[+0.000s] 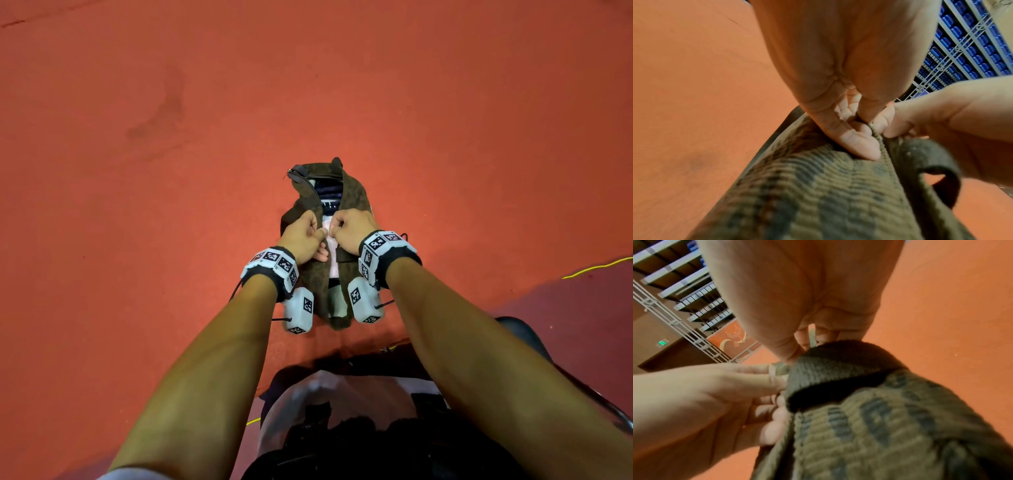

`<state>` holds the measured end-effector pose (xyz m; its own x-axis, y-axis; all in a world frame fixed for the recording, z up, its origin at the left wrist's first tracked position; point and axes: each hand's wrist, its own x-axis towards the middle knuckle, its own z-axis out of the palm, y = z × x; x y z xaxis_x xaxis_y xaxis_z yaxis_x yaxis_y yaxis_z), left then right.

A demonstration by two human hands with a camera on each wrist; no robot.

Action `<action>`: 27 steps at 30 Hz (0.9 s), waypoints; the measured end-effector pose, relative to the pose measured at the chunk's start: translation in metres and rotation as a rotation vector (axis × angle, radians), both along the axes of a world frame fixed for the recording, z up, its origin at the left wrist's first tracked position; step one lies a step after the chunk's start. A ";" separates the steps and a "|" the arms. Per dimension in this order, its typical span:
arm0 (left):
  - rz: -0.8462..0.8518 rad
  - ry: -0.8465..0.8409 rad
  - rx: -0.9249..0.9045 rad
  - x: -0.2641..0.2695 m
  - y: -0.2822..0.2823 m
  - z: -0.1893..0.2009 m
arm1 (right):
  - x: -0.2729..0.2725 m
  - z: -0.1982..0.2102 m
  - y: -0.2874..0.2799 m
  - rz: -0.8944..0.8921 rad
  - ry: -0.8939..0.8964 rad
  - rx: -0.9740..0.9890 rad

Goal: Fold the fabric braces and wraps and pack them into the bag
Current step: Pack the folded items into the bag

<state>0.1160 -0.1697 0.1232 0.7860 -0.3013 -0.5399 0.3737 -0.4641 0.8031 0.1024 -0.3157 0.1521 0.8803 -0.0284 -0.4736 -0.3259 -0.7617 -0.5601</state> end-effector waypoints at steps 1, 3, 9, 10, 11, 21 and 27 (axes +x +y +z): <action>-0.005 0.008 -0.007 0.001 -0.002 -0.002 | -0.002 -0.005 -0.001 -0.006 0.008 -0.006; -0.004 0.010 -0.019 0.004 -0.007 -0.006 | -0.003 -0.013 -0.004 -0.017 0.021 -0.011; -0.001 0.037 -0.032 0.018 -0.022 -0.015 | 0.005 -0.028 -0.018 -0.042 0.033 0.009; 0.009 0.044 -0.039 0.020 -0.024 -0.016 | 0.006 -0.031 -0.019 -0.057 0.032 0.016; 0.017 0.044 -0.044 0.021 -0.026 -0.017 | 0.008 -0.034 -0.021 -0.069 0.031 0.024; 0.033 0.008 -0.019 0.038 -0.042 -0.022 | 0.022 -0.044 -0.035 -0.163 0.020 0.101; 0.042 0.008 0.008 0.039 -0.039 -0.021 | 0.028 -0.041 -0.033 -0.150 0.016 0.095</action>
<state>0.1549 -0.2084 0.1022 0.7934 -0.2642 -0.5484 0.3993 -0.4542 0.7964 0.1304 -0.3492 0.1111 0.8617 -0.1130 -0.4947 -0.4413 -0.6480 -0.6208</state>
